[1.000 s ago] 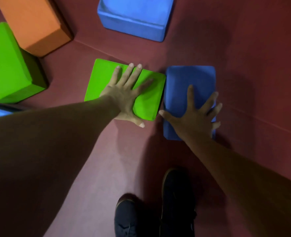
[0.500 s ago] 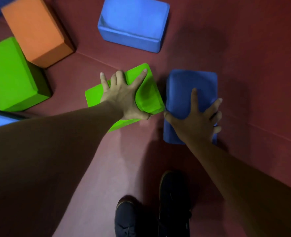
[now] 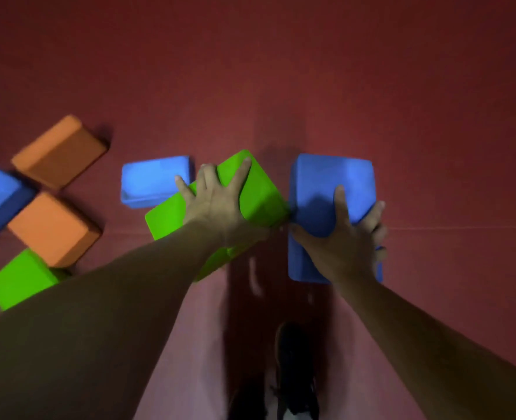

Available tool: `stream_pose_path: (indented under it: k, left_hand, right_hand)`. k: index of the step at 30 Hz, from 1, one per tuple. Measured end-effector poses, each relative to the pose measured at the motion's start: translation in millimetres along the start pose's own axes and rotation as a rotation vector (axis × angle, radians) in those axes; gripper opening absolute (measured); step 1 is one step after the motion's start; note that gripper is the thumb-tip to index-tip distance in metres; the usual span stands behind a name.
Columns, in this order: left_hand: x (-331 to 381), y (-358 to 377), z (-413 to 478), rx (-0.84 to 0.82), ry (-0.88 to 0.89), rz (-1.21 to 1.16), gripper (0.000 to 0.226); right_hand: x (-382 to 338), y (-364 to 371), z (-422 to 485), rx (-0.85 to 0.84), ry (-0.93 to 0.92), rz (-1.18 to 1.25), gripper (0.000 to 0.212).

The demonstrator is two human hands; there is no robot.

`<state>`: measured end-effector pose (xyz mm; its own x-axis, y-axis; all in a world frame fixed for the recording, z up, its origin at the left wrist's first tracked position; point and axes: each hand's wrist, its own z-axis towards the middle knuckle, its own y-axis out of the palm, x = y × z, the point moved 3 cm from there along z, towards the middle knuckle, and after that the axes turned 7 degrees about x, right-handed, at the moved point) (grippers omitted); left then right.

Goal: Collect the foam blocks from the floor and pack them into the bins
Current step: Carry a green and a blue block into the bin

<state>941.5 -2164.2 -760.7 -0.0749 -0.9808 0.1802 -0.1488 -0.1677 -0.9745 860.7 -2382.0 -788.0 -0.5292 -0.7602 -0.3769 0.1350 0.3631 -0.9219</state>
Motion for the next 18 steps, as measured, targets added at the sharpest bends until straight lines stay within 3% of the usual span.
stream_pose_path:
  k: [3,8,18]
  left_hand:
    - [82,-40,-7,0.04,0.124,-0.023,0.146]
    - [234,-71,-53,0.022,0.244,-0.071,0.145]
    - [524,-40,-258,-0.053,0.474,-0.063,0.144]
  right_hand:
    - [40,-79,-2,0.147,0.107,-0.031,0.119]
    - [146,-193,-23,0.138,0.335,0.001,0.115]
    - [432,-339,-158,0.276,0.742,0.138,0.111]
